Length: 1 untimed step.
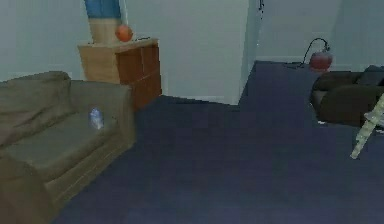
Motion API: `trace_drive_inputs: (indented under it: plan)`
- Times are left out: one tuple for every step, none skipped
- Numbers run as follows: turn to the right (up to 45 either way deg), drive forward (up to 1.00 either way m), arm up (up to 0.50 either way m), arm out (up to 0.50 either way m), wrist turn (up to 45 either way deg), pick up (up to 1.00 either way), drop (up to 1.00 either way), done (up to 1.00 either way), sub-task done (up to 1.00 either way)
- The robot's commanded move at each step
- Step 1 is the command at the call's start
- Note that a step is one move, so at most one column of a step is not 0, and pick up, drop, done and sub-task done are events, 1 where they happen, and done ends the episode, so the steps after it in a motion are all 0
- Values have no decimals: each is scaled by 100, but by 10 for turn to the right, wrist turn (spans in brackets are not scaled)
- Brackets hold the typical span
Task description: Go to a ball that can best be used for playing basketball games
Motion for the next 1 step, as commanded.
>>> trace_drive_inputs:
  plan:
    - [0,100,0,0,0,0,0,0,0]
